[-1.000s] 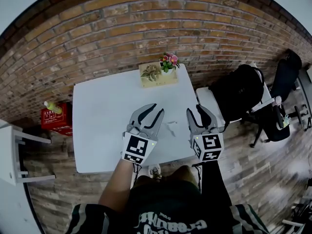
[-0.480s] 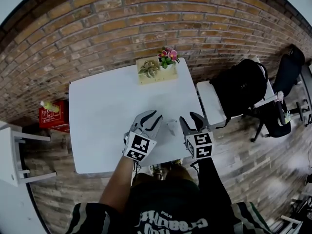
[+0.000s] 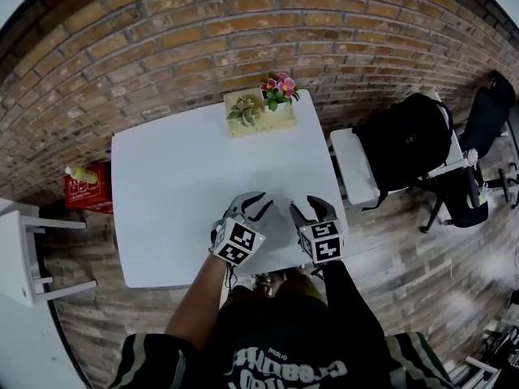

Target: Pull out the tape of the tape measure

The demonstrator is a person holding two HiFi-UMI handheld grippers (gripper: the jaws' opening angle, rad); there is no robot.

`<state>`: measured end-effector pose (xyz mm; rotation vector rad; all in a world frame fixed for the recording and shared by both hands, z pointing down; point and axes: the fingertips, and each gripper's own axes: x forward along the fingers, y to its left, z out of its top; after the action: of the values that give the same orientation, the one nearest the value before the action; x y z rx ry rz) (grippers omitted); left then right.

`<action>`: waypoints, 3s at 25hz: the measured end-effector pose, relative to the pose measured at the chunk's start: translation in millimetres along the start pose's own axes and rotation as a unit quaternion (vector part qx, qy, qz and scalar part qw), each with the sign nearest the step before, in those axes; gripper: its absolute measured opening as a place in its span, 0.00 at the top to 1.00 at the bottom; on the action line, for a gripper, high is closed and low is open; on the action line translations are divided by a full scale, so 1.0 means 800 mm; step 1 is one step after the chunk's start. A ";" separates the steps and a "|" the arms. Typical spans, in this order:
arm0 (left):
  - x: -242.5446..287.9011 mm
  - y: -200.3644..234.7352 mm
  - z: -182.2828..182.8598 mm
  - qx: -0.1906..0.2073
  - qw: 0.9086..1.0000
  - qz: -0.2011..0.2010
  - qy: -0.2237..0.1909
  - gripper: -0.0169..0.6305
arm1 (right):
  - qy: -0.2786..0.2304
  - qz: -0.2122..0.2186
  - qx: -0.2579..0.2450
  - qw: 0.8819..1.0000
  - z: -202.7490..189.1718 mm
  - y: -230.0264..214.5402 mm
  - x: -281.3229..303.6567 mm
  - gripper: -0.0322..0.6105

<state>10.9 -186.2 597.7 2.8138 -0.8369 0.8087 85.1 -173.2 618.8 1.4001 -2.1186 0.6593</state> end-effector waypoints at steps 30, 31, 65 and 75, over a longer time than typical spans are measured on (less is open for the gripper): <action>0.049 -0.052 -0.071 -0.029 0.995 -0.032 0.085 0.82 | 0.133 0.063 -0.139 0.979 -0.084 -0.003 0.028 0.68; 0.052 -0.053 -0.073 -0.029 0.995 -0.033 0.090 0.82 | 0.134 0.069 -0.141 0.979 -0.084 -0.004 0.030 0.69; 0.085 -0.040 -0.098 0.000 0.988 -0.049 0.144 0.88 | 0.172 0.144 -0.182 0.957 -0.083 -0.002 0.059 0.72; 0.085 -0.042 -0.098 -0.024 0.991 -0.004 0.134 0.92 | 0.145 0.120 -0.164 0.968 -0.085 -0.001 0.057 0.72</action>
<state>40.2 -172.3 701.8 2.5847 -0.7889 1.1176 80.5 -161.2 699.6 0.8252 -2.0608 0.5345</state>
